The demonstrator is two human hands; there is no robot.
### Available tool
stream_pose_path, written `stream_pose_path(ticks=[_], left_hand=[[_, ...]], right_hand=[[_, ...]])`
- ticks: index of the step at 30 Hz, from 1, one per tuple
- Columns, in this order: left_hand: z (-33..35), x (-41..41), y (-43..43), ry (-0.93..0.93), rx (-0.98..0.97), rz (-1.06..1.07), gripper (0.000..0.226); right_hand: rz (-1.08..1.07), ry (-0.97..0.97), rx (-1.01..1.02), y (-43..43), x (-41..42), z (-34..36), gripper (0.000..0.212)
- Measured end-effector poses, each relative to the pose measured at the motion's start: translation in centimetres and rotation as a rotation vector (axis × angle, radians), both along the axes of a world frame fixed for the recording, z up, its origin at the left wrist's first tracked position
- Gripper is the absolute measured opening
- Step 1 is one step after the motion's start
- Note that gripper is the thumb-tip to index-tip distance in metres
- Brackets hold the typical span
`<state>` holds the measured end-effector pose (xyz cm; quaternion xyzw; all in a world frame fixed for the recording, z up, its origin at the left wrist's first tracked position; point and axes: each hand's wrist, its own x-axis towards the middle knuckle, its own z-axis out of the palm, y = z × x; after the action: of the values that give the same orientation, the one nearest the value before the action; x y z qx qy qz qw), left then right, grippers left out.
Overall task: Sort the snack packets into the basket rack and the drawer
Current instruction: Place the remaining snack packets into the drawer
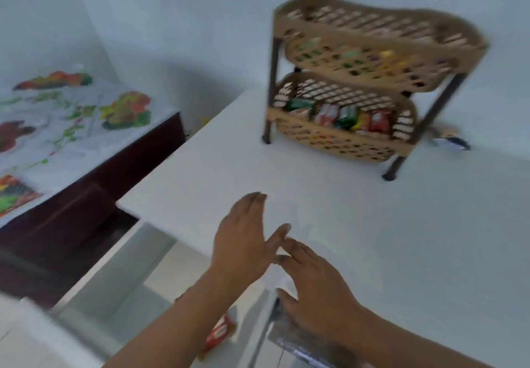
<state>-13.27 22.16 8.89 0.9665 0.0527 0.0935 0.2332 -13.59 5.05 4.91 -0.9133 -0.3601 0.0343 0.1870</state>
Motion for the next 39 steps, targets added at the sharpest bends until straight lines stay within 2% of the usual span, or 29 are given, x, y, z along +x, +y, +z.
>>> stream_pose_path(ticks=[4, 12, 16, 23, 28, 34, 39], left_hand=[[0.1, 4.5, -6.7, -0.138, 0.062, -0.076, 0.077], [-3.0, 12.6, -21.6, -0.052, 0.151, -0.237, 0.088], [-5.1, 16.3, -27.0, 0.018, 0.205, -0.223, 0.089], [-7.6, 20.1, -32.0, 0.103, 0.262, -0.266, 0.083], [-9.1, 23.2, -33.5, 0.094, 0.323, -0.266, 0.081], [-11.1, 26.7, -36.4, 0.113, 0.277, -0.332, 0.081], [-11.8, 28.7, -37.6, 0.138, 0.247, -0.307, 0.084]], right_hand=[[-0.175, -0.028, -0.018, -8.4, 4.6, 0.7, 0.054], [-0.436, -0.061, -0.031, -24.6, 13.0, 0.5, 0.057], [-0.486, -0.044, -0.047, -30.1, 16.7, -0.3, 0.058], [-0.577, 0.052, -0.031, -35.0, 24.7, 0.0, 0.064], [-0.641, 0.099, 0.003, -36.4, 30.9, -0.2, 0.065], [-0.742, 0.158, 0.050, -37.7, 37.6, -1.2, 0.070], [-0.840, 0.164, 0.119, -39.1, 41.1, -2.4, 0.074]])
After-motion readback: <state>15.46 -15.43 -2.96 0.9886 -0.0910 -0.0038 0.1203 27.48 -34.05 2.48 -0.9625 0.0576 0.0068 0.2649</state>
